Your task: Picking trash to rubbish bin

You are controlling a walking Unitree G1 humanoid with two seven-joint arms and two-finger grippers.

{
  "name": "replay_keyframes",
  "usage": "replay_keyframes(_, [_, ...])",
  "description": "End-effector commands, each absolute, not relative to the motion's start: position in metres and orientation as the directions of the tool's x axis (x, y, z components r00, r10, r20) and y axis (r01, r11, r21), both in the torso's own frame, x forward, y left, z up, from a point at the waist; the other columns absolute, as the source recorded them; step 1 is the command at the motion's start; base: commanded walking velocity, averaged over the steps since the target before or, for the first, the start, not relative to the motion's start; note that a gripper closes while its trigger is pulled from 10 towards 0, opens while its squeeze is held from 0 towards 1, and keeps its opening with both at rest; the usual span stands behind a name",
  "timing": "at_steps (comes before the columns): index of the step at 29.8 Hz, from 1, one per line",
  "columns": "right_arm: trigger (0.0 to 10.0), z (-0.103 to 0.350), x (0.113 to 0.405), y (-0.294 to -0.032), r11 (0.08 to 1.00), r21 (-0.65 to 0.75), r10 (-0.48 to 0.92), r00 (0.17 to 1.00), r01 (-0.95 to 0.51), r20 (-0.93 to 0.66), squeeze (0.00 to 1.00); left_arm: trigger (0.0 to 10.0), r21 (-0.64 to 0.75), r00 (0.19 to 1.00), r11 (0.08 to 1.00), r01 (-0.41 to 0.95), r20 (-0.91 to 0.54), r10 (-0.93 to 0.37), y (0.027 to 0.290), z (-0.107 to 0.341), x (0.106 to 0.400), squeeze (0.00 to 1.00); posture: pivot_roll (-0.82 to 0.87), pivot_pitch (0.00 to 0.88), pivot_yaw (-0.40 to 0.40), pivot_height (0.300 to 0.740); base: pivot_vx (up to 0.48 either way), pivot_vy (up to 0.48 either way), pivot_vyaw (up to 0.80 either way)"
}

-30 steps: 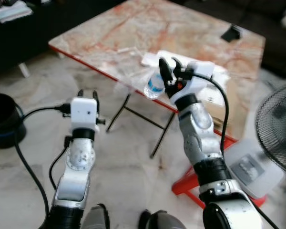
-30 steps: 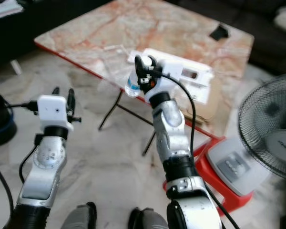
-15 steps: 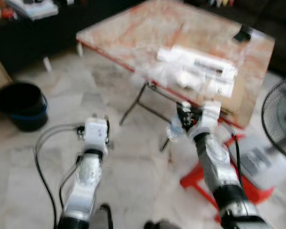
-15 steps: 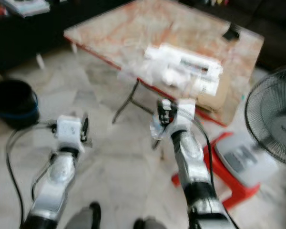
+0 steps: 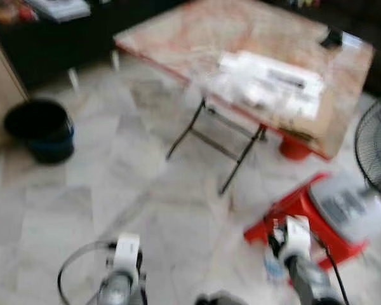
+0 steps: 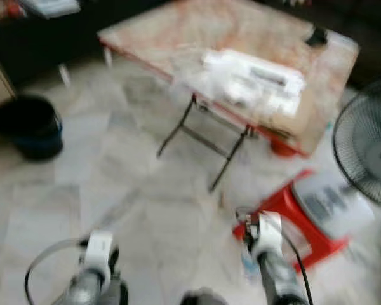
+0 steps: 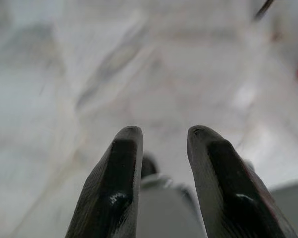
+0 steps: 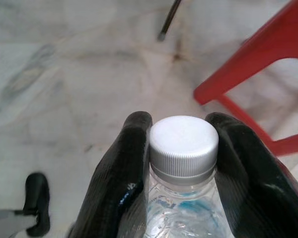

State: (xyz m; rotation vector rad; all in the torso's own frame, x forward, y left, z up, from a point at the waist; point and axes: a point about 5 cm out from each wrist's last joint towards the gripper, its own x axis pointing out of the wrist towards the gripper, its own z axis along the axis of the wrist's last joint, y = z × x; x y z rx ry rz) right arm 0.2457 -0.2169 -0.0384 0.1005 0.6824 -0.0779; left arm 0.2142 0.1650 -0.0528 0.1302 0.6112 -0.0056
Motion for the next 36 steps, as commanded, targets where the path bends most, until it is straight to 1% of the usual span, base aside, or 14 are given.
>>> replay_keyframes(1, [10.0, -0.041, 0.240, -0.226, 0.988, 0.054, -0.075, 0.765, 0.142, -0.640, 0.00, 10.0, 0.098, 0.790, 0.994, 0.038, -0.612, 0.030, 0.161, -0.062, 0.202, 0.00, 0.07, 0.208, -0.171, 0.740, 0.000, 0.000, 0.79])
replay_keyframes(5, [10.0, -0.043, 0.237, -0.225, 0.988, 0.052, -0.078, 0.757, 0.147, -0.649, 0.00, 10.0, 0.083, 0.757, 0.997, -0.005, -0.650, 0.058, 0.164, -0.071, 0.192, 0.00, 0.07, 0.209, -0.171, 0.740, 0.000, 0.000, 0.79])
replay_keyframes(15, [10.0, -0.042, 0.241, -0.220, 0.990, 0.058, -0.064, 0.761, 0.132, -0.645, 0.00, 10.0, 0.087, 0.721, 0.996, 0.001, -0.691, 0.060, 0.163, -0.079, 0.183, 0.00, 0.07, 0.209, -0.177, 0.740, 0.000, 0.000, 0.77])
replay_keyframes(21, [10.0, -0.043, 0.240, -0.218, 0.986, 0.086, -0.051, 0.761, 0.140, -0.647, 0.00, 10.0, 0.095, 0.708, 0.995, 0.004, -0.703, 0.064, 0.163, -0.082, 0.178, 0.00, 0.07, 0.208, -0.180, 0.740, 0.000, 0.000, 0.00])
replay_keyframes(26, [10.0, -0.049, 0.232, -0.218, 0.986, 0.076, -0.058, 0.738, 0.147, -0.672, 0.00, 10.0, 0.104, 0.675, 0.995, -0.005, -0.734, 0.080, 0.164, -0.087, 0.168, 0.00, 0.07, 0.208, -0.181, 0.740, 0.315, 0.000, 0.00])
replay_keyframes(36, [10.0, -0.052, 0.226, -0.223, 0.989, 0.043, -0.074, 0.720, 0.142, -0.690, 0.00, 10.0, 0.111, 0.653, 0.994, -0.006, -0.752, 0.088, 0.166, -0.092, 0.157, 0.00, 0.07, 0.209, -0.179, 0.740, 0.329, 0.000, 0.00])
